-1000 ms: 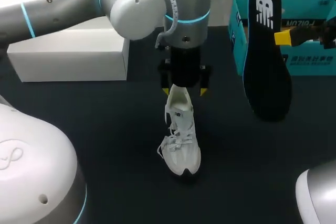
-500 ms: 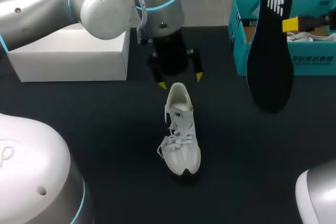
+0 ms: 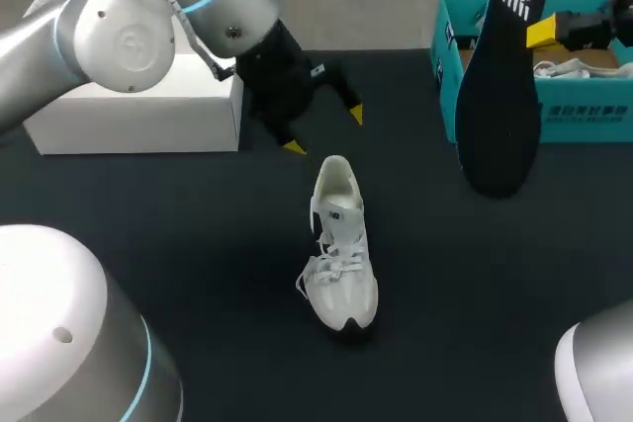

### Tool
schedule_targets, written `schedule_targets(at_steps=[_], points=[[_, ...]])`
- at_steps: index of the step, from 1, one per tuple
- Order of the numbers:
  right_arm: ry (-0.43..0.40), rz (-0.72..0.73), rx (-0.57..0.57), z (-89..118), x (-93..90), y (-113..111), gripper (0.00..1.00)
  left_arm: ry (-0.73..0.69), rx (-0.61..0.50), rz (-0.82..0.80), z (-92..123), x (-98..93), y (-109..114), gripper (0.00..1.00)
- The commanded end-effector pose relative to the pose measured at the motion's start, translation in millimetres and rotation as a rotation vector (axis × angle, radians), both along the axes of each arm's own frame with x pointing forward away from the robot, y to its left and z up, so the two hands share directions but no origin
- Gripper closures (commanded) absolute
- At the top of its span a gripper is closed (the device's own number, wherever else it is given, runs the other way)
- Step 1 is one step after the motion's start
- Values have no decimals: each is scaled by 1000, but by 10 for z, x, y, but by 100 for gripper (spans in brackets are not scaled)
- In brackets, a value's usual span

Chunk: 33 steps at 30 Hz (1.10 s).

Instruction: Take the shoe out of the shoebox, open the shoe tongue, remove and reinsert the insole, then place the shoe into the shoebox

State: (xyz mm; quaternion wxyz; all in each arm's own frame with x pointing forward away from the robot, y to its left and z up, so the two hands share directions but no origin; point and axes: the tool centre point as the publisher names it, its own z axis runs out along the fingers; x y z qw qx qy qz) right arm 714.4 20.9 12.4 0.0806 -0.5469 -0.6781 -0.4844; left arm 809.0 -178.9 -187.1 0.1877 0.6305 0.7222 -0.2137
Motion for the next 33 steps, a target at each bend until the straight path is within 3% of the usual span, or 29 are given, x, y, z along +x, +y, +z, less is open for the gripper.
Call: schedule_targets(at_steps=[1,3,13,17,26,30,33], points=[[3,0,-2,9,12,10,100,-15,-535,-33,92,-8,112,0],[3,0,-2,9,12,10,100,-2,-549,-101,125,-5,64,0],[3,0,-2,9,12,10,100,-2,-549,-101,125,-5,64,0],[97,-9,49,-64,38,22,100,-81,-598,-40,139,23,78,0],[284,12,6,-264,79,113,100,-174,-703,-30,402,-65,84,0],[302,17,-8,-298,78,125,100,-187,-729,-30,433,-101,77,0],[265,17,-2,-252,53,125,100,-186,-749,-28,451,-116,87,0]])
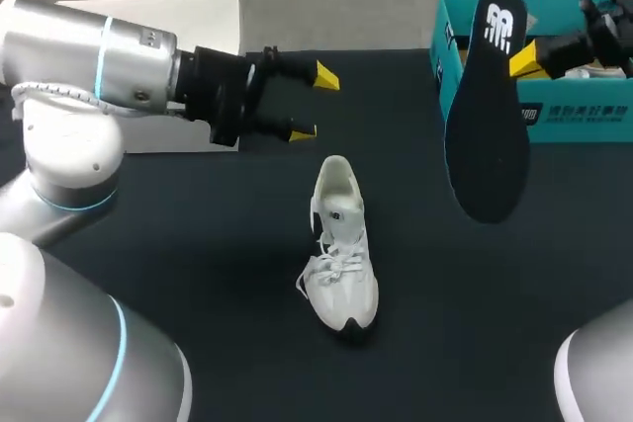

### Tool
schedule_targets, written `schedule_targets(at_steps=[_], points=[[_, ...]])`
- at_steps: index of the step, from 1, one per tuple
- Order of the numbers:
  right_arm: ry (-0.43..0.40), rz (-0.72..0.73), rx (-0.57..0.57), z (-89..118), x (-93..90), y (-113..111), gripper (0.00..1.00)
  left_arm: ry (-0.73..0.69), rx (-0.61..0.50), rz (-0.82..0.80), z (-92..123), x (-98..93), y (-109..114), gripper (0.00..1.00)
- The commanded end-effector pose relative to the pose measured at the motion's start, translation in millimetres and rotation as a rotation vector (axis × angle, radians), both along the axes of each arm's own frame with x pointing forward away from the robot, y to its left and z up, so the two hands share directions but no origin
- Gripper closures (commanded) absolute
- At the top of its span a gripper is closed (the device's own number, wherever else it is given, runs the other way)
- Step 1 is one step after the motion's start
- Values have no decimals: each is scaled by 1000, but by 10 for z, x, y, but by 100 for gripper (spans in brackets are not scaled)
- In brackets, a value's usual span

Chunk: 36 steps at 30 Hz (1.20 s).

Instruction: Take the shoe out of the shoebox, open the shoe tongue, remove and reinsert the insole, then place the shoe into the shoebox

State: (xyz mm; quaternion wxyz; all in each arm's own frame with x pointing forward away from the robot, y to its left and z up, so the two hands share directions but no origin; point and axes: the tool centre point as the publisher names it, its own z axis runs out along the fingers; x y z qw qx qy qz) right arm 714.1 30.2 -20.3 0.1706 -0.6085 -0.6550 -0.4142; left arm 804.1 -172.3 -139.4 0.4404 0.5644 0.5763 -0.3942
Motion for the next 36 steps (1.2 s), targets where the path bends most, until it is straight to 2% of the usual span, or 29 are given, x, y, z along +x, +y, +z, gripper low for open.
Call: schedule_targets(at_steps=[1,15,22,28,32,36], points=[[2,29,-14,75,57,32,100,-12,-79,25,-12,-70,26,0],[2,29,-14,75,57,32,100,-44,-150,47,200,-121,27,0],[92,46,-12,-267,27,166,100,-66,-187,45,273,-183,24,0],[191,61,-61,-658,20,254,100,-57,-209,37,116,-186,47,0],[240,55,-78,-849,4,286,100,-53,-212,38,-15,-176,27,0],[336,50,-136,-1011,8,316,100,-48,-204,36,-103,-177,-10,0]])
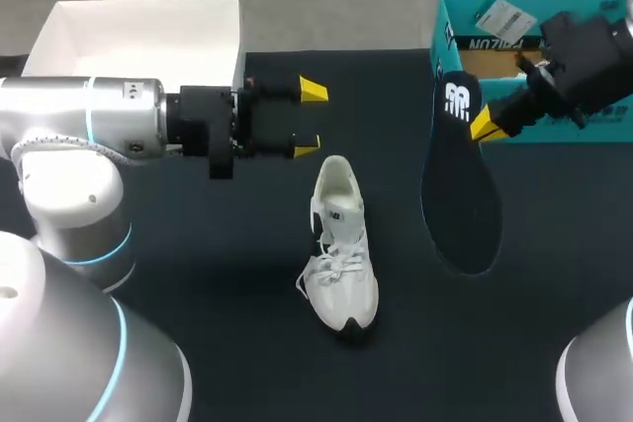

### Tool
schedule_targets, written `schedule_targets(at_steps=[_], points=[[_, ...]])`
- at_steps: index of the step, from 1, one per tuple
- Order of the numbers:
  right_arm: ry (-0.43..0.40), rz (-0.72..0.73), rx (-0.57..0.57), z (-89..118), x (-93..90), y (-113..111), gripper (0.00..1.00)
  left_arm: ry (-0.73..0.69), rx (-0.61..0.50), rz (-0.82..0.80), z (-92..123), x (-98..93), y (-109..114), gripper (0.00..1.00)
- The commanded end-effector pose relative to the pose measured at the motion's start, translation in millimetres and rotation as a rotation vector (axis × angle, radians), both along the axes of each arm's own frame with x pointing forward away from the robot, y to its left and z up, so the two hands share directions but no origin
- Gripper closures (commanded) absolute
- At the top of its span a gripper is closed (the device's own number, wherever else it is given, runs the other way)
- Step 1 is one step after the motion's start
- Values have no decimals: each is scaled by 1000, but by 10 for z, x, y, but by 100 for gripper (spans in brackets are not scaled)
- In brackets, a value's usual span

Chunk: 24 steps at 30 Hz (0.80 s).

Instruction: Take the shoe out of the shoebox, open the shoe tongue, remove and reinsert the insole, then place the shoe into the shoebox

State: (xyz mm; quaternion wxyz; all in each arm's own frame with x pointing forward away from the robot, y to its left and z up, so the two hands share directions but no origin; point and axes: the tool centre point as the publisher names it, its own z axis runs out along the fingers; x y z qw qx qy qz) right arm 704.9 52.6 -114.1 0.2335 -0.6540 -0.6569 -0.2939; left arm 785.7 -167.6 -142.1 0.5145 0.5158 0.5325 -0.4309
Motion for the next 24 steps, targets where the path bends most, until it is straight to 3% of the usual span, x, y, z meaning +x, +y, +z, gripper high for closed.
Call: schedule_targets(at_steps=[1,8,16,24], points=[[95,6,-40,-103,112,94,100,-7,3,5,-87,5,-63,0],[218,-125,63,-215,320,176,100,2,-45,0,-149,-39,-155,0],[185,-147,108,-102,541,464,100,16,-104,-22,-135,-18,-283,0],[197,-148,175,-122,628,789,100,13,-163,-52,-47,-14,-359,0]])
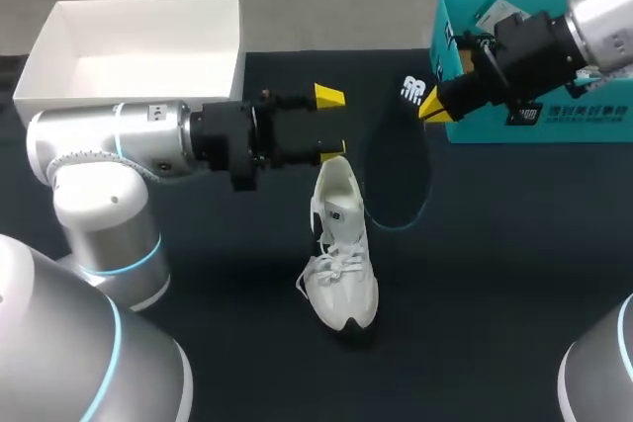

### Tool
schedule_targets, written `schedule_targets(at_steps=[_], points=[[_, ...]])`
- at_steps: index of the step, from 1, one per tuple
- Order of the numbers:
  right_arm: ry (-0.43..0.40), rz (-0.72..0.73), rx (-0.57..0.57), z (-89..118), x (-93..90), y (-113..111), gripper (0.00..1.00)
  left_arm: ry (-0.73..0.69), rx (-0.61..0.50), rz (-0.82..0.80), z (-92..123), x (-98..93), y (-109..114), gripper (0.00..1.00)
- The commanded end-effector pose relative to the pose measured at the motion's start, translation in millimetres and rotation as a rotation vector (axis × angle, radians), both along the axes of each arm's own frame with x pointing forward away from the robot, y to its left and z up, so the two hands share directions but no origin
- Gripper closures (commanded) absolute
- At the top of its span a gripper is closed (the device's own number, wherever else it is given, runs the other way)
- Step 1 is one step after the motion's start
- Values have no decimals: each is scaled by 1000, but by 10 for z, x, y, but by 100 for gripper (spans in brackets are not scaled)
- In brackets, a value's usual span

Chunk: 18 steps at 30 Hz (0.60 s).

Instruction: Take the shoe out of the shoebox, open the shoe tongue, remove and reinsert the insole, then place the shoe into the shoebox

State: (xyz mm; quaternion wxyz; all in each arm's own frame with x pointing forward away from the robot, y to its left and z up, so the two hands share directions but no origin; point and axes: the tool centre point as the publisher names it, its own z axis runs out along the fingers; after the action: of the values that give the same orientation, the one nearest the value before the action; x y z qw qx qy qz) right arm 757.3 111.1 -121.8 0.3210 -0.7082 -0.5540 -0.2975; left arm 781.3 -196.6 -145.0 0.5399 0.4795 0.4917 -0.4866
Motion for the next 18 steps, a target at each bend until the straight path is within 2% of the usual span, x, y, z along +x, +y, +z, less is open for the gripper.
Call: schedule_targets(at_steps=[1,9,18], points=[[4,10,31,-37,119,241,100,-9,-4,-18,-22,20,-79,0],[3,27,57,-23,135,434,100,-6,3,-39,-77,-38,-120,0],[29,27,31,-162,153,434,100,-24,-2,-48,-49,-144,-124,0]])
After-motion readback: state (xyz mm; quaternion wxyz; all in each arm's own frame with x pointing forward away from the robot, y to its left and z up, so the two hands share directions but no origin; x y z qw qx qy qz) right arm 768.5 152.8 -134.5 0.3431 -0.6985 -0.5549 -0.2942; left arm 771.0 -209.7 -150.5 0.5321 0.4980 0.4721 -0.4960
